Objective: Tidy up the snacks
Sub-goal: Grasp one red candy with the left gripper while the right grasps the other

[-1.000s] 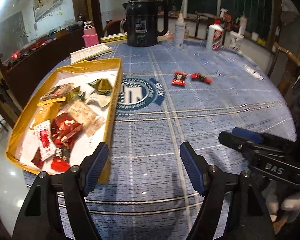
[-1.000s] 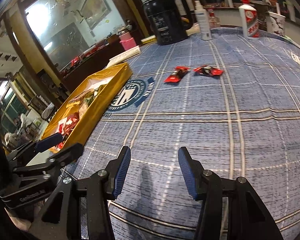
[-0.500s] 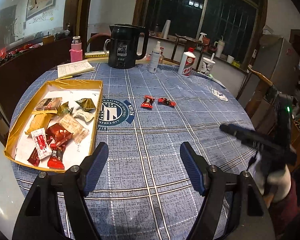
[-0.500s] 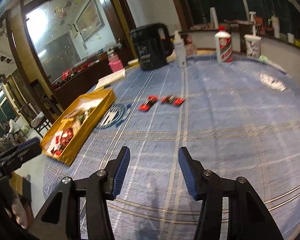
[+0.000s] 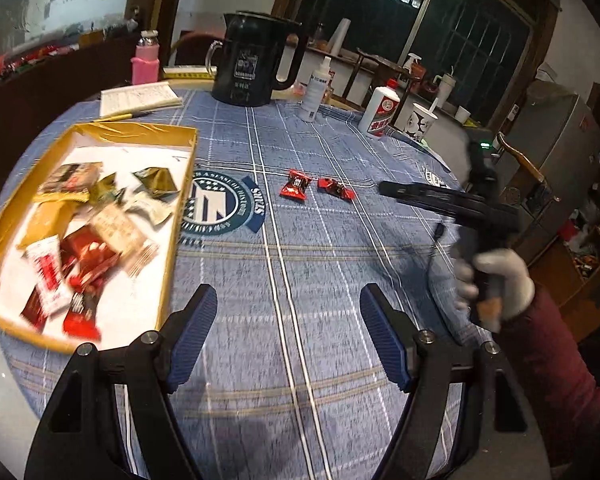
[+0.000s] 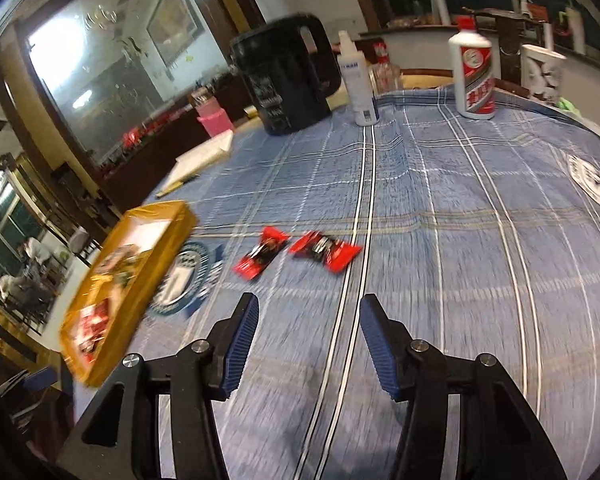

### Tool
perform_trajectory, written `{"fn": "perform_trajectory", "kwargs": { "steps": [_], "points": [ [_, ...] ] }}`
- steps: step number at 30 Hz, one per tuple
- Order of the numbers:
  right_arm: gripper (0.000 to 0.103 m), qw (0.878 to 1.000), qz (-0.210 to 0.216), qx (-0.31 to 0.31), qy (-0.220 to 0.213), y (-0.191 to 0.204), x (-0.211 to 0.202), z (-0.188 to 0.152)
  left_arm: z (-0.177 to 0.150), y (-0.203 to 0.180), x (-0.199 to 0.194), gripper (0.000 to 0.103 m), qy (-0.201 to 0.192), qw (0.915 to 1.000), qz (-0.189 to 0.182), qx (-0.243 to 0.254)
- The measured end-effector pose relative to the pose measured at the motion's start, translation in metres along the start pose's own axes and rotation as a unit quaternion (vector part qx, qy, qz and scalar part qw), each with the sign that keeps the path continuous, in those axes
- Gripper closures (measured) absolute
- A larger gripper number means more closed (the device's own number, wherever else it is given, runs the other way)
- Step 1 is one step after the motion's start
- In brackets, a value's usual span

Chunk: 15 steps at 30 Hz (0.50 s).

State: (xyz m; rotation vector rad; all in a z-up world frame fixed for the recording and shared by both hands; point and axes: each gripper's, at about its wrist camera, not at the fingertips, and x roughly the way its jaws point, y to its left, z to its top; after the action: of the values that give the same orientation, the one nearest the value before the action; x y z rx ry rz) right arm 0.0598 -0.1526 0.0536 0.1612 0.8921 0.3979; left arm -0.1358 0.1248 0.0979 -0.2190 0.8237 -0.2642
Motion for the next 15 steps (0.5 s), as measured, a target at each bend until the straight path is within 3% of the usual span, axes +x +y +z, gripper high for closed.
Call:
{"fn": "perform_trajectory", "kwargs": {
  "steps": [7, 13, 15],
  "points": [
    [0.048, 0.999, 0.003, -0.031, 0.036, 0.0, 0.071, 0.034, 0.061, -0.003, 0.056, 0.029, 0.025, 0.999, 0.012, 0.035],
    [0.049, 0.994, -0.024, -0.091, 0.059, 0.015, 0.101, 0.028, 0.098, -0.001, 0.124, 0.029, 0.073, 0.9968, 0.001, 0.032],
    [0.056, 0.993, -0.031, -0.103, 0.054, 0.018, 0.101, 0.026, 0.104, -0.005, 0.141, 0.029, 0.081, 0.996, -0.01, 0.036]
  ]
}}
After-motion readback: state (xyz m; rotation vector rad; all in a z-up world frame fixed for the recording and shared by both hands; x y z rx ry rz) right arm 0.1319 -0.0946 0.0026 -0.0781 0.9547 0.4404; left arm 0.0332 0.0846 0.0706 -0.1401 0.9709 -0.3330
